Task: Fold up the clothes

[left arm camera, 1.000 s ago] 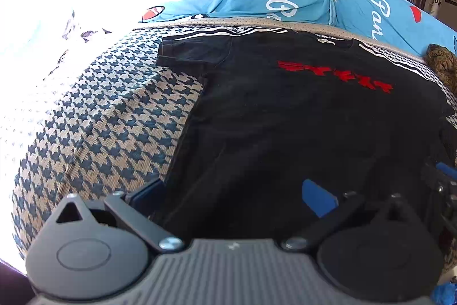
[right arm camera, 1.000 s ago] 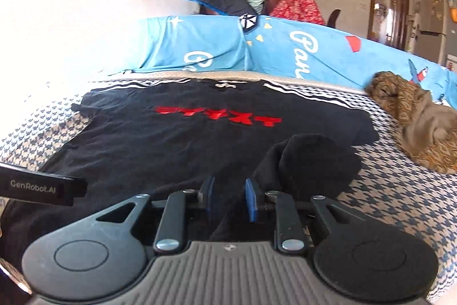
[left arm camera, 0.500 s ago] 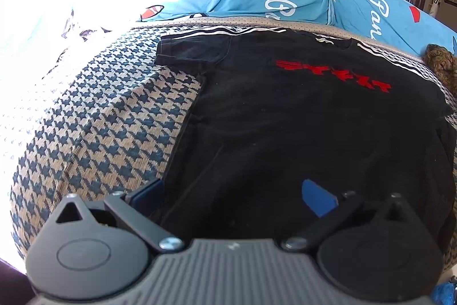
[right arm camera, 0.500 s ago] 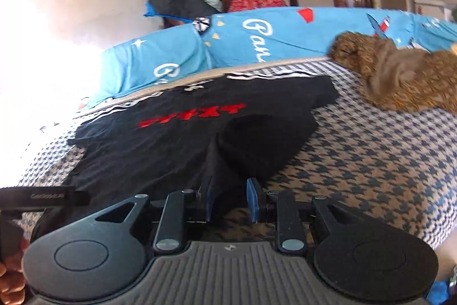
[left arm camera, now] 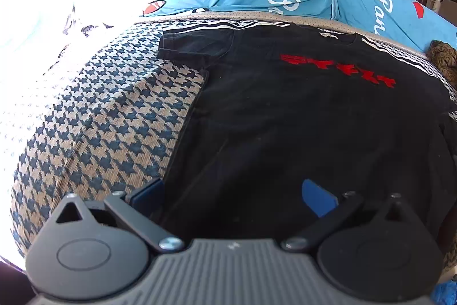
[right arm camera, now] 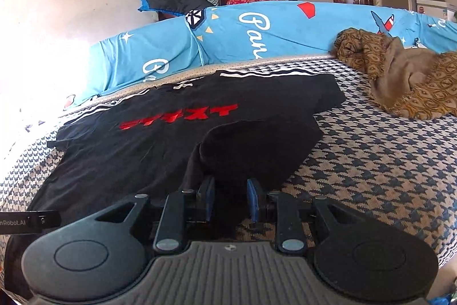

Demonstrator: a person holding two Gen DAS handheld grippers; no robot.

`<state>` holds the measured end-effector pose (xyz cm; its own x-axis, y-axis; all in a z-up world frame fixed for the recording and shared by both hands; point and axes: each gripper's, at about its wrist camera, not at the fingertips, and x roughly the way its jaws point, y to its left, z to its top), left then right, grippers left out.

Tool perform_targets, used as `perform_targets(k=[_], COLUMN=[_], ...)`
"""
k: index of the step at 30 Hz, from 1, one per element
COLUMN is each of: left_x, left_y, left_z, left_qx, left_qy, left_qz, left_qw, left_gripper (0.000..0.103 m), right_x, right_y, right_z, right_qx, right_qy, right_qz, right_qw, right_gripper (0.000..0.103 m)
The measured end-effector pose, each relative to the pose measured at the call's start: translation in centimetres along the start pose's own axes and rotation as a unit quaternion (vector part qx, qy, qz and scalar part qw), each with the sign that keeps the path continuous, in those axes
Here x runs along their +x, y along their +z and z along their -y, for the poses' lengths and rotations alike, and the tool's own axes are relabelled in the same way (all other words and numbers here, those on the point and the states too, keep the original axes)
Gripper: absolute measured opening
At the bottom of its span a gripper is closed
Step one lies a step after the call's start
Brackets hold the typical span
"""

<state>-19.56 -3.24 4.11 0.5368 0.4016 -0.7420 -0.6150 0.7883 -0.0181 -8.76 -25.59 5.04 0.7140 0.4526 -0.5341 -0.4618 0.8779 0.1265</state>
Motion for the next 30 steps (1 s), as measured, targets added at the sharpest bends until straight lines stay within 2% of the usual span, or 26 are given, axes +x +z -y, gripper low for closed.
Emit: perform_targets(k=[4, 11, 18, 21, 30], left_x=[0.2, 0.4, 0.5, 0.5, 0.3], left_y=[0.0, 0.0, 0.0, 0.0, -0.1], left_z=[-0.1, 0.2, 0.3, 0.2, 0.0], left_qx=[-0.002, 0.007, 0.014, 0.015, 0.016], left_qy=[0.001, 0.006, 0.009, 0.009, 0.007], left_qz=[-0.003, -0.004, -0.003, -0.003, -0.003], left_qw=[1.0000, 1.0000, 0.9999, 0.9998, 0.9999], left_gripper=[0.103, 0.103, 0.103, 0.103, 0.103], right_x=[1.1, 2.2, 1.9, 1.2, -5.2], right_y=[-0.1, -0.6, -0.5, -0.3, 0.4], right_z=[0.0, 0.0, 0.1, 0.2, 1.0], right_qx=[-0.006, -0.009, -0.001, 0.008, 0.021], right_qy=[-0.007, -0.001, 0.009, 0.010, -0.046], right_qz=[-0.007, -0.012, -0.006, 0.000, 0.035], right_qw=[1.000, 1.000, 1.000, 1.000, 0.998], right_gripper=[0.030, 0.030, 0.013, 0.008, 0.008])
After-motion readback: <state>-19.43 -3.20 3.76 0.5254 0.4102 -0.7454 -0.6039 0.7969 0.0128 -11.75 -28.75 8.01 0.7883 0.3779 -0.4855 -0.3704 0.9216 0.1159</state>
